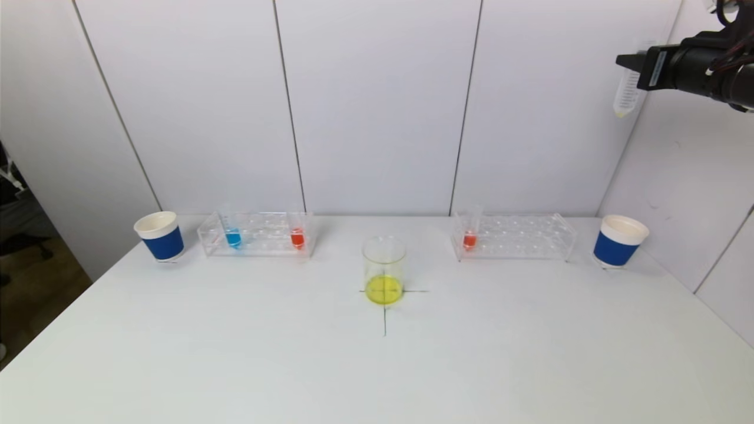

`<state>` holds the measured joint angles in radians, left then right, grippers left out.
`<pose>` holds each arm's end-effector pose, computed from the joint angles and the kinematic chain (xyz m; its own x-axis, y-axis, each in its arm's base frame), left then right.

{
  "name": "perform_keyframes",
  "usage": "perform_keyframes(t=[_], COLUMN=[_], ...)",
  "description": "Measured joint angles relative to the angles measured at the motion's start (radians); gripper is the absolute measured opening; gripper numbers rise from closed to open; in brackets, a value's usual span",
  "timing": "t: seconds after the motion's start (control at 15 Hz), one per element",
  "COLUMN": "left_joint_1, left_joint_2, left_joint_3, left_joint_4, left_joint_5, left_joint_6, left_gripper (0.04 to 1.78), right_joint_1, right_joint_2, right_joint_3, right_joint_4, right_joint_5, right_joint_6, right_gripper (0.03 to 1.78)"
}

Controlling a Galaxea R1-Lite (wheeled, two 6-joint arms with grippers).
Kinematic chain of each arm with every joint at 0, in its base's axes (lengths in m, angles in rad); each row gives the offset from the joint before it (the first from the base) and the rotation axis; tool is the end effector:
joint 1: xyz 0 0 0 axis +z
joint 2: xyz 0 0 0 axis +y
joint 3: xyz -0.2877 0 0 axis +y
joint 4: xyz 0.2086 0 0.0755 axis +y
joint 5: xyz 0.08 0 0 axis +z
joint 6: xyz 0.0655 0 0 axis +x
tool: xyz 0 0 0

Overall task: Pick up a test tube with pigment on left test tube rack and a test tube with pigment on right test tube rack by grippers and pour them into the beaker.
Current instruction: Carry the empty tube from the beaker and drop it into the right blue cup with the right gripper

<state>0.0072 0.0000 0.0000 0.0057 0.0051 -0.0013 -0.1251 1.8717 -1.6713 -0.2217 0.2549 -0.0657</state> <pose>0.0664 0.0008 0.0747 0.9999 0.0123 -0.0057 -0.0123 0.9999 -0.0013 0.4466 -0.0395 0.3103 0.9914 0.1295 0.0206 -0.1277 0.9893 -0.0710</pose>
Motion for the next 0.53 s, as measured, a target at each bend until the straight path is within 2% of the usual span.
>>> perform_keyframes(t=[0.27, 0.53], left_joint_1=[0.000, 0.000], left_joint_2=[0.000, 0.000], left_joint_3=[0.000, 0.000], left_joint_4=[0.000, 0.000], left_joint_5=[0.000, 0.000], left_joint_6=[-0.001, 0.000], left_gripper=[1.76, 1.76], right_joint_1=[-0.098, -0.161], right_joint_2=[0.015, 0.044], right_joint_3=[0.023, 0.048], right_joint_4=[-0.013, -0.024], right_joint_5=[0.005, 0.007], right_joint_6=[0.013, 0.018], right_gripper=[0.49, 0.49])
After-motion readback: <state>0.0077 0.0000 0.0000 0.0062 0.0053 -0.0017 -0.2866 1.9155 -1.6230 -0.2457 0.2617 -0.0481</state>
